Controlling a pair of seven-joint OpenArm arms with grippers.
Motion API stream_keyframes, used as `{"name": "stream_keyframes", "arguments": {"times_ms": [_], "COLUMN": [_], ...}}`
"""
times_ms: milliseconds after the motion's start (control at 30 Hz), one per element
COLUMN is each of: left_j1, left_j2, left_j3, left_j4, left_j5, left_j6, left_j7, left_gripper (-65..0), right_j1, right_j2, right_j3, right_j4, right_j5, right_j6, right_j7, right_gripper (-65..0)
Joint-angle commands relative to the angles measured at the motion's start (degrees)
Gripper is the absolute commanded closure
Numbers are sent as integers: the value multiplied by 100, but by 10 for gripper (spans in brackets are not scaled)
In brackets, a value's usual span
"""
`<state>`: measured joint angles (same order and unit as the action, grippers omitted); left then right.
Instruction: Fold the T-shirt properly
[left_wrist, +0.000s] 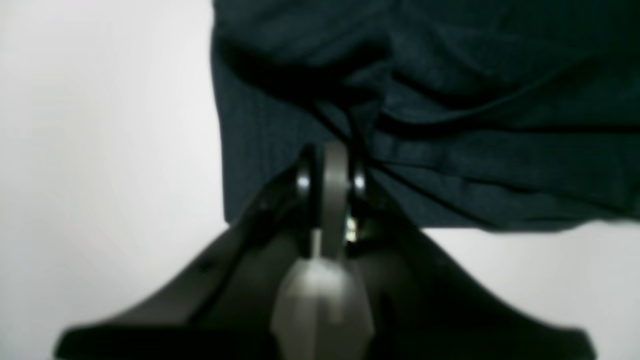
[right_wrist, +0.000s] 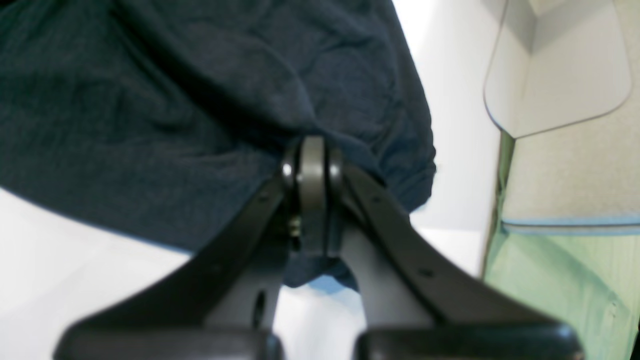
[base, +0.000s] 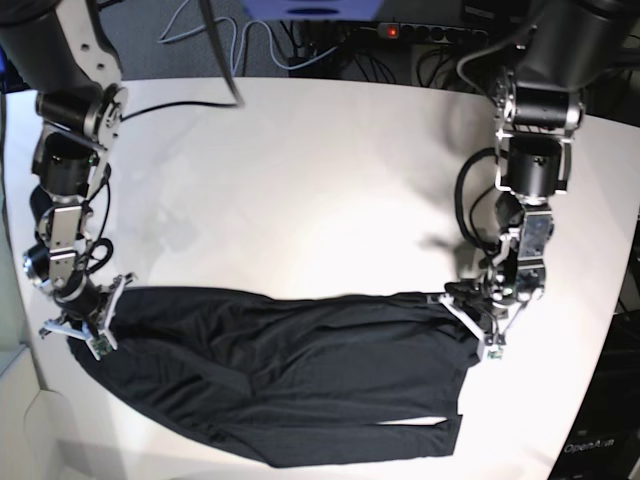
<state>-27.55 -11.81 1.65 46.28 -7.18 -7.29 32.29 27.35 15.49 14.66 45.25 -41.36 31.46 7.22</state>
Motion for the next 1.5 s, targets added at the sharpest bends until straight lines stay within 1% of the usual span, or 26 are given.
{"name": "stream_keyframes", "arguments": {"times_ms": [0,67,167,267,433,600,733,967,1067,1100,1133,1233,1267,1400,1467], "left_j1": [-203,-282,-414,-608,-783,-880,-880,-801,-704,-695,-652,-572,-546,-502,-432], "left_j2": [52,192,315,315,315,324,324,324,289,271,271,254,245,157,140], "left_j3": [-11,-29,-38,-46,-90,-574,-644,-618,-618,-618,-618,-609,-609,-609,-609], "left_j4": [9,-114,-369,-615,-747,-747,-747,-756,-756,-756,-756,-756,-756,-756,-756], "left_j5": [125,388,582,564,555,555,564,599,608,608,608,608,617,617,617], "left_j6": [-23,-23,-23,-23,-14,-14,-14,-14,-14,-14,-14,-14,-14,-14,-23], "left_j7": [-192,-350,-429,-456,-755,-772,-799,-799,-799,-799,-799,-799,-799,-790,-790], "left_gripper": [-23,-23,-23,-23,-23,-23,-23,-23,-23,-23,-23,-23,-23,-23,-24], "right_j1": [170,170,126,12,-94,-164,-182,-138,-129,-76,-6,153,214,249,232], "right_j2": [144,161,188,267,284,346,390,337,205,196,179,21,3,-129,-129], "right_j3": [16,16,16,16,25,25,25,7,-11,-11,-11,-2,7,16,16], "right_j4": [103,94,94,129,129,121,129,103,121,86,59,-143,-152,-161,-169], "right_j5": [97,97,97,97,97,97,106,106,106,106,114,114,114,106,106], "right_j6": [-83,-83,-83,-83,-83,-83,-83,-83,-74,-56,32,480,550,577,586], "right_j7": [117,117,117,117,117,117,117,170,179,179,179,161,135,117,117], "right_gripper": [-1,-1,-1,-1,-1,-1,-1,-1,-1,-1,-1,-1,-1,-1,-1]}}
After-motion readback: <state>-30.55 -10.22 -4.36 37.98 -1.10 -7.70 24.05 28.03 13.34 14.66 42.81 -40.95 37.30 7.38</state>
